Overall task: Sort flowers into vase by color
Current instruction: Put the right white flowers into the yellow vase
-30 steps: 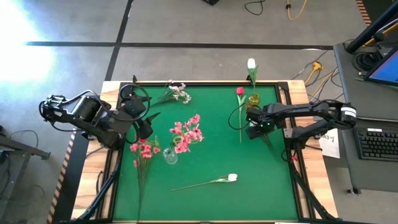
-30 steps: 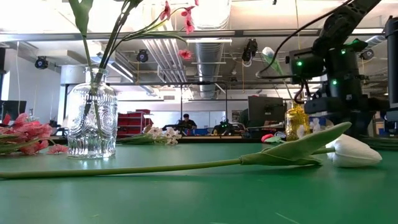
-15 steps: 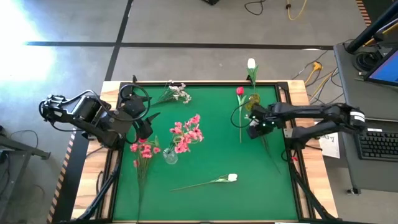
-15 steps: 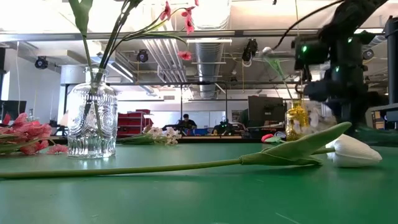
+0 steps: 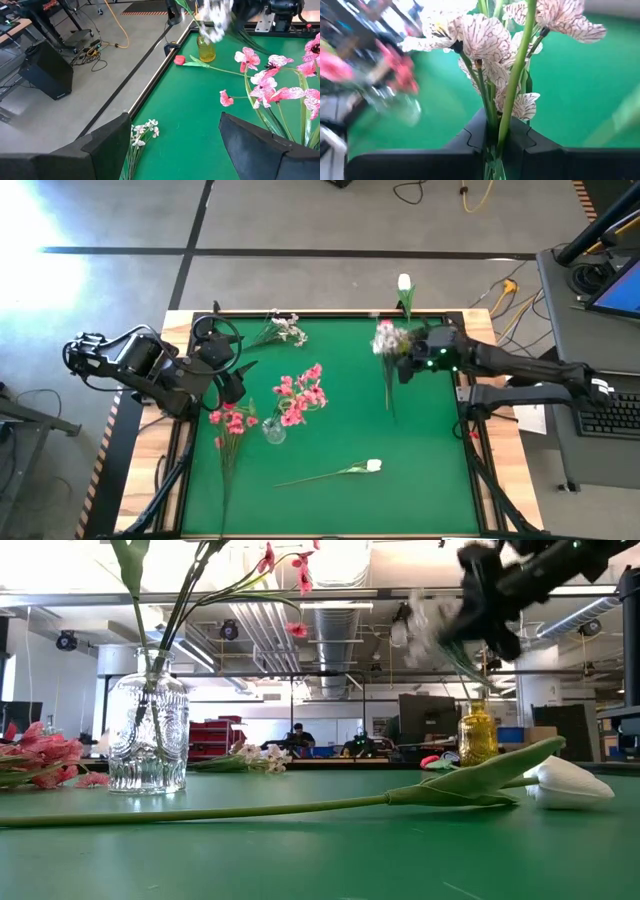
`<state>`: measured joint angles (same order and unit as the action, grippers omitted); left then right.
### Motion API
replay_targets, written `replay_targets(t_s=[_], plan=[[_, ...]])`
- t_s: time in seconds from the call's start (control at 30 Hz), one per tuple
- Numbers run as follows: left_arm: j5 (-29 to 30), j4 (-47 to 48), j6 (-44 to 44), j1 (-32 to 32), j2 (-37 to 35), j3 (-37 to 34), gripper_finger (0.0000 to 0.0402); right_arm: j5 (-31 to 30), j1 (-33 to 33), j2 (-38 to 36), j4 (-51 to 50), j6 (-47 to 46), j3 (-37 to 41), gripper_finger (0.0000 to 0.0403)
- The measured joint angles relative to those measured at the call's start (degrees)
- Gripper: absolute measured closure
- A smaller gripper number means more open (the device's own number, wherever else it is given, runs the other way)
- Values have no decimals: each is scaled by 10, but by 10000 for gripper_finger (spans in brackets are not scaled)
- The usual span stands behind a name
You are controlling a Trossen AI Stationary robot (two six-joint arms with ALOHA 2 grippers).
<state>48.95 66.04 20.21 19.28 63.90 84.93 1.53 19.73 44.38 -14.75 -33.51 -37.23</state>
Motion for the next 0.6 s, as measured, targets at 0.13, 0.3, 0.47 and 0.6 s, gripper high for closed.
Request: replay_targets(t_s=[0.13, 0.3, 0.47, 0.6], plan=[[0, 0, 0, 0, 0, 0, 117, -84, 0, -15, 106, 80, 0, 374], [0, 0, 2, 0, 0, 0, 117, -220, 0, -36, 162, 137, 0, 374], [0, 0, 2, 0, 0, 0, 117, -327, 0, -61, 168, 169, 0, 374], [0, 0, 2, 0, 0, 0, 117, -375, 0, -80, 168, 189, 0, 374]])
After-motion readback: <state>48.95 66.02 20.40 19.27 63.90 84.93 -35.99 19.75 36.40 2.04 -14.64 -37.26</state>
